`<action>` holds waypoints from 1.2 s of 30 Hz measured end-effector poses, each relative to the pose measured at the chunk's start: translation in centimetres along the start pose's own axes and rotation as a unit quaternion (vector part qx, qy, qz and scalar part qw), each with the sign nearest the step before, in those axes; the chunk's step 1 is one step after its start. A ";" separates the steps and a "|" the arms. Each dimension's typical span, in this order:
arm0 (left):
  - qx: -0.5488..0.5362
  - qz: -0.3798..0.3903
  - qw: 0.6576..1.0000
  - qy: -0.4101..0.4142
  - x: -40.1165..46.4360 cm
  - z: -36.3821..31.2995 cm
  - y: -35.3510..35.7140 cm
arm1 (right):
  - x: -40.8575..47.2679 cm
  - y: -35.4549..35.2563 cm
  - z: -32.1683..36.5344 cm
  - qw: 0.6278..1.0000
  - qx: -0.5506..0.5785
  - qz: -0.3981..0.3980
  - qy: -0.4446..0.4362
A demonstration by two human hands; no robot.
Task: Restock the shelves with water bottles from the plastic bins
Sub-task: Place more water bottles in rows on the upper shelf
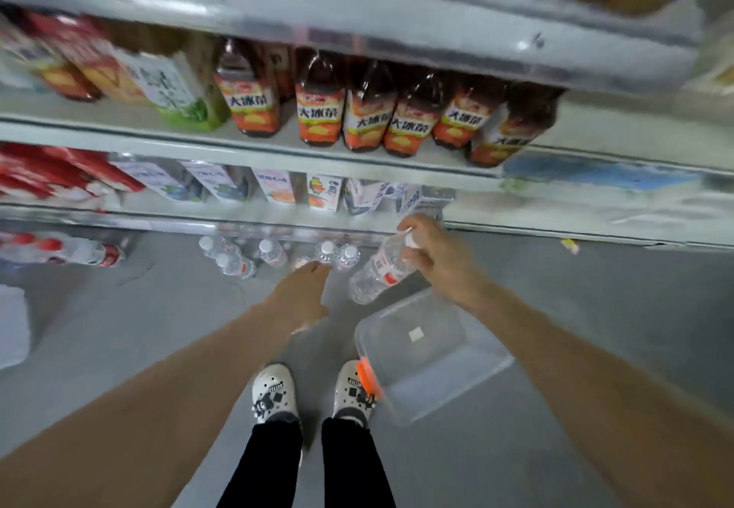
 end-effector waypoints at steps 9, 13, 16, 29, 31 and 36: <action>-0.108 -0.123 0.977 0.135 -16.4 -13.6 -20.8 | -6.7 -25.5 20.6 0.982 -0.025 -0.160 -0.095; -0.161 -0.200 0.947 0.193 -22.4 -17.8 -28.6 | -8.9 -34.4 29.7 0.947 -0.087 -0.273 -0.148; -0.177 -0.301 0.916 0.196 -26.9 -20.3 -34.0 | -10.7 -40.4 35.6 0.916 -0.091 -0.356 -0.161; -0.147 -0.468 0.827 0.276 -41.0 -23.9 -52.6 | -14.9 -58.4 50.9 0.804 -0.049 -0.546 -0.229; -0.156 -0.482 0.813 0.286 -42.3 -24.3 -54.9 | -15.3 -60.4 50.9 0.782 -0.080 -0.577 -0.223; -0.195 -0.498 0.792 0.295 -44.2 -26.3 -60.5 | -15.2 -64.1 49.6 0.759 -0.094 -0.615 -0.191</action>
Point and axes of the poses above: each hand's wrist, its own x-axis towards the middle knuckle, its own y-axis out of the palm, z = x × y, the point moved 3 cm from there along x, towards the middle knuckle, and after that the axes turned 6 degrees about -z, right-handed, at the moved point
